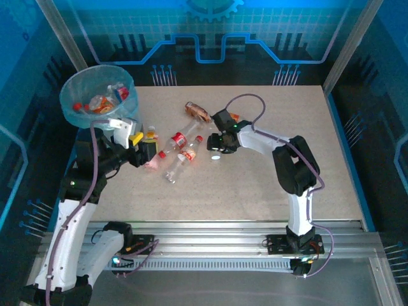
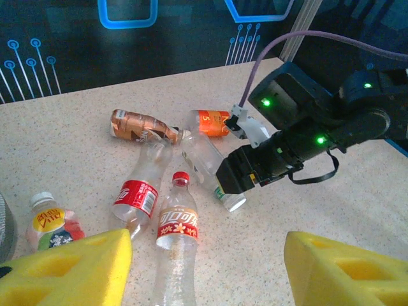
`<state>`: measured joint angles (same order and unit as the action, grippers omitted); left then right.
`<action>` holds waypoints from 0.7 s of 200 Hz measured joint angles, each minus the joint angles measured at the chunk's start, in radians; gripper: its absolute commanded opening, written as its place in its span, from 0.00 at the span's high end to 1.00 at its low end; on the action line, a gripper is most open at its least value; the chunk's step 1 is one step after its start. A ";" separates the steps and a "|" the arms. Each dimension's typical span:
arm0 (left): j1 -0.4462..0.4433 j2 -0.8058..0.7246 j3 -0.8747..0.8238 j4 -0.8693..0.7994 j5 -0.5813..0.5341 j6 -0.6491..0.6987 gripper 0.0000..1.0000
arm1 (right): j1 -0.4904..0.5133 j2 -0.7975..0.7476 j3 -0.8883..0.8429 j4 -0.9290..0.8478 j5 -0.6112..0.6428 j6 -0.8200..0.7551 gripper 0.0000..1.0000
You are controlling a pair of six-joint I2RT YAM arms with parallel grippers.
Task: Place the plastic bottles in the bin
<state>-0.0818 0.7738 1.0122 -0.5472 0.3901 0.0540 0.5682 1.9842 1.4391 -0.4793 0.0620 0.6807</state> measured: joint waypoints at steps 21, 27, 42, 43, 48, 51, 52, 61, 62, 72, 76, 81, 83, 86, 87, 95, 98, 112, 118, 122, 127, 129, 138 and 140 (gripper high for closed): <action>0.000 0.010 0.000 0.011 0.000 -0.011 0.35 | 0.000 -0.050 -0.050 0.011 -0.011 0.000 0.42; 0.000 0.013 0.000 0.014 -0.001 -0.014 0.35 | 0.000 -0.062 -0.063 0.016 -0.012 0.000 0.41; 0.000 0.018 0.000 0.018 -0.004 -0.027 0.35 | 0.001 -0.075 -0.080 0.018 -0.015 -0.003 0.39; 0.000 0.019 0.000 0.018 -0.004 -0.027 0.35 | 0.001 -0.075 -0.080 0.018 -0.015 -0.003 0.39; 0.000 0.021 0.000 0.021 -0.005 -0.029 0.35 | 0.001 -0.075 -0.082 0.018 -0.016 -0.004 0.38; 0.000 0.022 0.000 0.022 -0.005 -0.030 0.35 | 0.001 -0.075 -0.083 0.019 -0.017 -0.004 0.37; 0.000 0.022 0.000 0.022 -0.005 -0.030 0.35 | 0.001 -0.075 -0.083 0.019 -0.017 -0.004 0.37; 0.000 0.024 0.000 0.024 -0.008 -0.033 0.35 | 0.001 -0.075 -0.084 0.019 -0.020 -0.008 0.37; 0.000 0.025 0.000 0.024 -0.008 -0.034 0.35 | 0.001 -0.075 -0.084 0.019 -0.020 -0.007 0.37; 0.000 0.026 0.000 0.026 -0.008 -0.037 0.35 | 0.003 -0.075 -0.084 0.023 -0.023 -0.008 0.36; 0.000 0.026 0.000 0.029 -0.011 -0.041 0.35 | 0.003 -0.075 -0.084 0.025 -0.024 -0.010 0.36; 0.000 0.026 0.000 0.030 -0.011 -0.043 0.35 | 0.005 -0.074 -0.083 0.027 -0.026 -0.011 0.36; 0.000 0.026 0.000 0.031 -0.011 -0.047 0.35 | 0.006 -0.073 -0.083 0.027 -0.026 -0.011 0.36; 0.000 0.026 0.000 0.031 -0.012 -0.048 0.35 | 0.007 -0.071 -0.082 0.027 -0.027 -0.012 0.36; 0.000 0.026 0.000 0.031 -0.012 -0.048 0.35 | 0.008 -0.071 -0.082 0.027 -0.027 -0.012 0.36; 0.000 0.026 0.000 0.031 -0.016 -0.053 0.35 | 0.011 -0.061 -0.075 0.027 -0.029 -0.015 0.37; 0.000 0.026 0.000 0.031 -0.018 -0.053 0.35 | 0.013 -0.055 -0.071 0.028 -0.031 -0.016 0.38; 0.000 0.026 0.000 0.031 -0.023 -0.055 0.35 | 0.016 -0.029 -0.052 0.030 -0.037 -0.023 0.39; 0.000 0.025 0.000 0.031 -0.026 -0.055 0.35 | 0.016 -0.015 -0.045 0.031 -0.038 -0.024 0.40; 0.000 0.025 0.000 0.031 -0.027 -0.055 0.35 | 0.016 -0.008 -0.041 0.032 -0.038 -0.026 0.41; 0.000 0.025 0.000 0.030 -0.027 -0.055 0.35 | 0.016 0.001 -0.038 0.033 -0.038 -0.027 0.42; 0.000 0.025 0.000 0.030 -0.027 -0.056 0.35 | 0.016 0.003 -0.038 0.034 -0.039 -0.027 0.42; 0.000 0.024 0.000 0.030 -0.030 -0.055 0.35 | 0.016 0.014 -0.038 0.034 -0.039 -0.028 0.44; 0.000 0.025 0.000 0.030 -0.030 -0.055 0.35 | 0.016 0.016 -0.038 0.034 -0.039 -0.026 0.44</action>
<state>-0.0818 0.7986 1.0126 -0.5175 0.3599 -0.0013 0.5838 1.9999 1.4010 -0.4454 0.0227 0.6544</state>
